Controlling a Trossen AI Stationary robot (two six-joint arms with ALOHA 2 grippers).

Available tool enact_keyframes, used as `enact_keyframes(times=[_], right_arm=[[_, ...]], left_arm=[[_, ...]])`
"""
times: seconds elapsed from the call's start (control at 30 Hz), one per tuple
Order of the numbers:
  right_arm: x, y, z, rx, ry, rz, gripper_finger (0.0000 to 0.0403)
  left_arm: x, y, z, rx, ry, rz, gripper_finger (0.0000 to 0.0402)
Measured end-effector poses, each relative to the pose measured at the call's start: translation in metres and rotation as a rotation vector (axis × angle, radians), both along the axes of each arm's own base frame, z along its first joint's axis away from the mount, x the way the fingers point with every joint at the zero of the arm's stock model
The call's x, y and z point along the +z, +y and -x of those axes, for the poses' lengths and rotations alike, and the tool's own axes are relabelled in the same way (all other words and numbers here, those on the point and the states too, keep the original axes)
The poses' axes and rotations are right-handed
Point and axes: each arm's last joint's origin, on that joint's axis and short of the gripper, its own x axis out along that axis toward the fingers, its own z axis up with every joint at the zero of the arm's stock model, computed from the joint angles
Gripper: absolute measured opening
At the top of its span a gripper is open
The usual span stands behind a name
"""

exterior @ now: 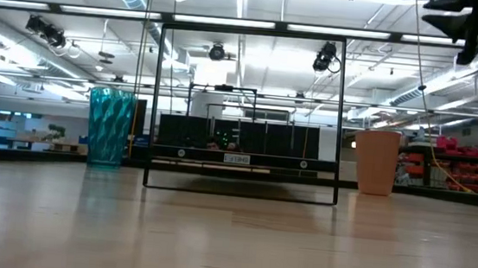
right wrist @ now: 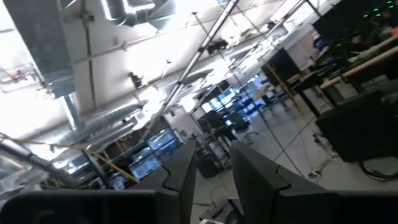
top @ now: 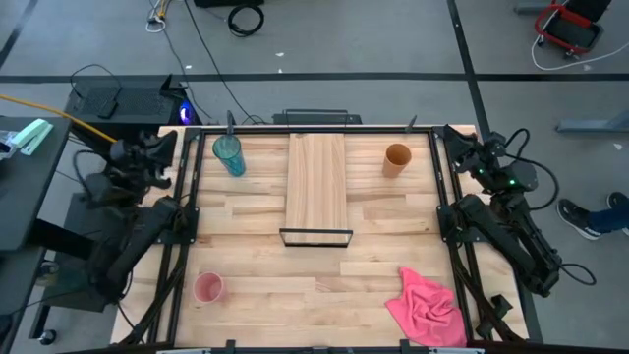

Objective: Stack small to large cups/mugs on shelf
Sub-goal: Put the pink cup on the shelf

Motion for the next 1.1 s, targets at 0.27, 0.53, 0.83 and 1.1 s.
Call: enact_keyframes(times=[0.27,0.53,0.83,1.1], right_arm=[[0.010,0.008,0.003,0.073,0.026,0.015,0.0109],[0.010,0.010,0.003,0.135,0.043,-0.016,0.0109],[0.009,0.010,0.002,0.166,0.031,-0.045,0.0109],[0.002,0.009,0.000,0.200,0.070,-0.118,0.0109]], left_arm=[[0.047,-0.020,0.010,0.012,0.333,0.243,0.0029],[0.073,-0.033,0.018,-0.021,0.603,0.600,0.0022],[0.078,-0.052,0.028,-0.086,0.759,0.846,0.0024],[0.077,-0.060,0.030,-0.131,0.721,0.855,0.0025]])
